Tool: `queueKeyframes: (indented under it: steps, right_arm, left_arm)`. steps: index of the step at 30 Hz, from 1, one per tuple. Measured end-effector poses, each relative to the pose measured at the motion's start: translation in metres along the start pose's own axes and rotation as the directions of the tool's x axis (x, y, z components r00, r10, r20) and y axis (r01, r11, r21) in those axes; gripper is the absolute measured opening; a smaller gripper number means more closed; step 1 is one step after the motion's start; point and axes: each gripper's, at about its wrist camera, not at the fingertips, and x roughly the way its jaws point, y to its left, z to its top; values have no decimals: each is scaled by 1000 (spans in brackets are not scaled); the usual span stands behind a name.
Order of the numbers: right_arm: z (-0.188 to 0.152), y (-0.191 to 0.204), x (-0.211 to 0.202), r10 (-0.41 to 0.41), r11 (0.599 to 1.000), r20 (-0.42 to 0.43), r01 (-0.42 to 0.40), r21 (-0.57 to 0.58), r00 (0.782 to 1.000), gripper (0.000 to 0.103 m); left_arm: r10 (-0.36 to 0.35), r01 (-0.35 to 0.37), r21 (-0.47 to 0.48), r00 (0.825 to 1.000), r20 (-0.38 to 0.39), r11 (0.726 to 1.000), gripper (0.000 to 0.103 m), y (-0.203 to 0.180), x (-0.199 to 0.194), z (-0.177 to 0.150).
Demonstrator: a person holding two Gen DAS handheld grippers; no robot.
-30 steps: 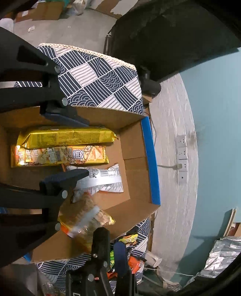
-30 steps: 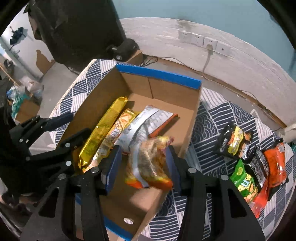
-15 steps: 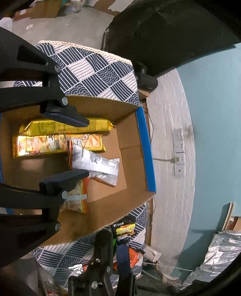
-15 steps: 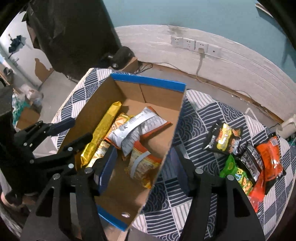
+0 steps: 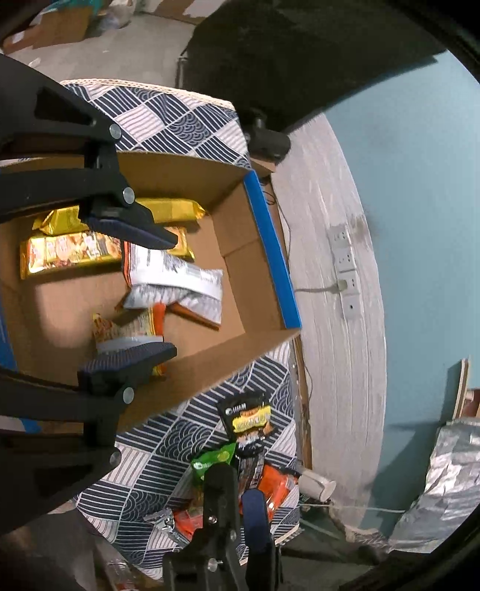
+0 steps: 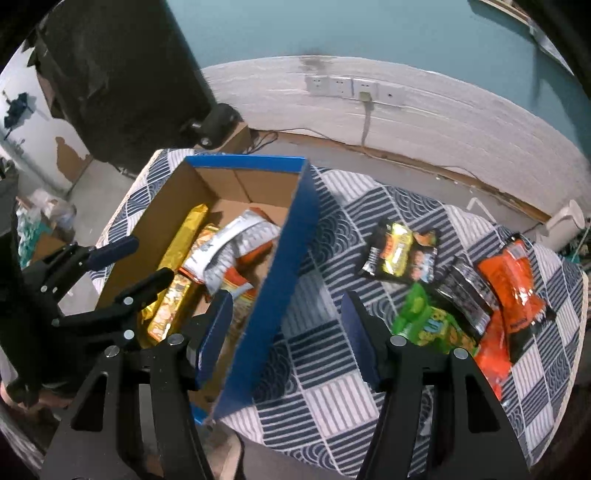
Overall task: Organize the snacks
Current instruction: 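Move both open tools back over the remaining snack pile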
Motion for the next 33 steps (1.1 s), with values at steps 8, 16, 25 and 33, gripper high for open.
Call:
queueKeyframes:
  steps: [8,16,25,33]
  right_arm:
    - [-17,-38,-21,-38,998,17,37,45,999,70]
    - [-29,-80,-44,-105,993,12,105,45,994,71]
    - [-29,-130,-67,-196,981,-11,196,1,981,76]
    - [-17,-181,-56,-185,981,-59,188,40,981,76]
  left_arm:
    - [-18,16,71,999,31,997,61,-34,-6,14]
    - [-64,55,151,996,57,987,76,-68,-15,32]
    - [-100,87,266,994,34,960,81,-104,-5,67]
    - [-108,119,284,993,-54,951,81,-126,38,94]
